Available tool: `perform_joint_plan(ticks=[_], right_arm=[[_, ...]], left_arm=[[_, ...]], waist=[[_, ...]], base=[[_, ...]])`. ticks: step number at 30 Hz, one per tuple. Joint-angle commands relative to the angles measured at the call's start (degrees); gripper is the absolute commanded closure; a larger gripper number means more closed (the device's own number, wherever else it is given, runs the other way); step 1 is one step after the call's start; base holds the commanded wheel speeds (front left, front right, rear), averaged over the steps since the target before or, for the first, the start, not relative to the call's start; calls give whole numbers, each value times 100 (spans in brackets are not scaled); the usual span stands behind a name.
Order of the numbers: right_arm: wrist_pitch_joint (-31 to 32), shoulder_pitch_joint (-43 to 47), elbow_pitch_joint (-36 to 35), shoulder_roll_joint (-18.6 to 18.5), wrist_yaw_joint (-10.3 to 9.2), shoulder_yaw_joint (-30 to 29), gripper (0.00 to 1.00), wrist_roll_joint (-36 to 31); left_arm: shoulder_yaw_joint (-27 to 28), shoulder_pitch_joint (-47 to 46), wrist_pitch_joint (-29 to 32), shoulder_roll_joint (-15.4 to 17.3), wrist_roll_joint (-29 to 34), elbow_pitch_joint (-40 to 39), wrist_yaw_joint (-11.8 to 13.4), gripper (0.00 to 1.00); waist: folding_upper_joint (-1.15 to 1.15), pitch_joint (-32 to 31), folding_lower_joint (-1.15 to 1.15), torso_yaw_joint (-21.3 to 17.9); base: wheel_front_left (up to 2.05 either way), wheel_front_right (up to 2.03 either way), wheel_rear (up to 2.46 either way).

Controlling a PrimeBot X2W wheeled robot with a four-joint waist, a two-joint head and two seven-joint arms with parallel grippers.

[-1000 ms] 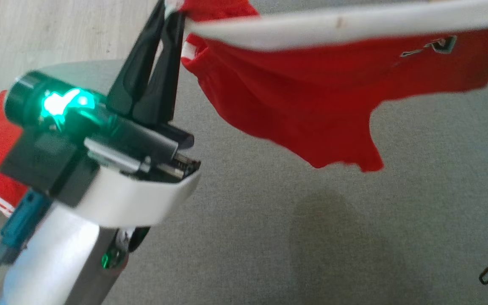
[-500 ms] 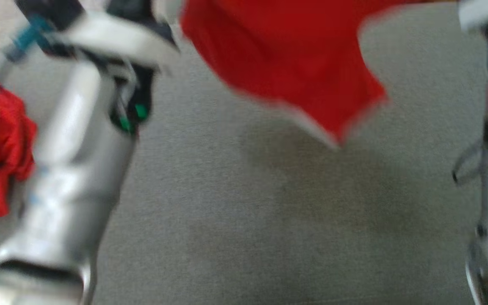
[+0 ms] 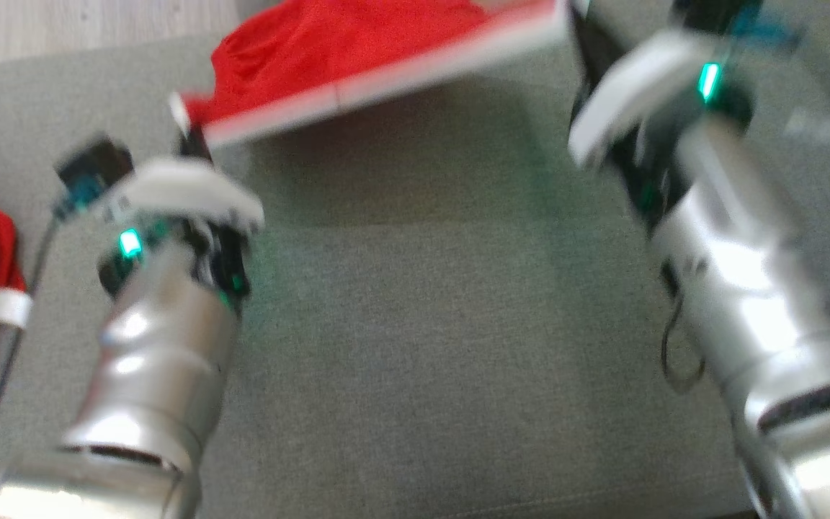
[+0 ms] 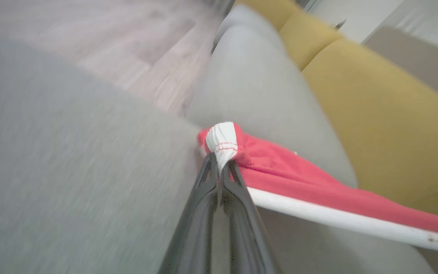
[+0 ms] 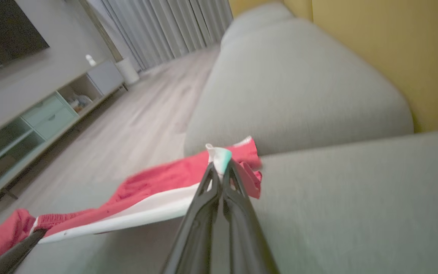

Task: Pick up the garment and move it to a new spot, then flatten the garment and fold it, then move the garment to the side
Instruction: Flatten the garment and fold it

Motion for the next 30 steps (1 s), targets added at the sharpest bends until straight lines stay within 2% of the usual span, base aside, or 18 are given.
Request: perform_joint_plan(ticks=[1,6,9,12,16,20,24,28,29,30], right_arm=[[-119,-34,-104,-39,-5,34,100,138],[-418,755,105,-35,-5,628,100,852],[-771,1158,51,-37,-5,834,100,1007],[-1116,1578,-157,-178,-5,963,100,1089],[-1335,2205,-761,-484,-5,1074,100,1095],[-1295,3027,-1530,-858,-5,940,100,922],[-802,4089,-2651,-1117,-5,387,100,592],[192,5309,-4310,-1077,-5,-546,100,37],[192,5309,-4310,-1077,-5,-546,100,37],[497,5606,-4814,-996,-5,-785,100,-131]], left_arm=[[106,-106,-22,280,0,-56,40,100],[-187,414,60,248,-129,114,-184,100],[-441,683,-150,247,-120,106,-293,100],[-724,943,-370,246,19,10,-381,100],[-865,1353,-538,262,242,-328,-346,100],[-990,2009,-553,462,774,-1334,-29,100],[-1229,2986,-545,692,1255,-2698,525,100],[-1451,4068,113,1076,1500,-4722,1249,100],[-1451,4068,113,1076,1500,-4722,1249,100],[-1479,4356,350,1197,1525,-5330,1437,100]], waist=[[0,77,-1,21],[0,133,-1,97],[0,5,-1,107],[0,-167,-1,121],[0,-380,-1,100],[0,-576,-1,138],[0,-712,-1,200],[0,-705,-1,239],[0,-705,-1,239],[0,-686,-1,238]], base=[[0,0,0],[0,0,0],[0,0,0],[0,0,0],[0,0,0],[0,0,0],[0,0,0],[0,0,0],[0,0,0],[0,0,0]])
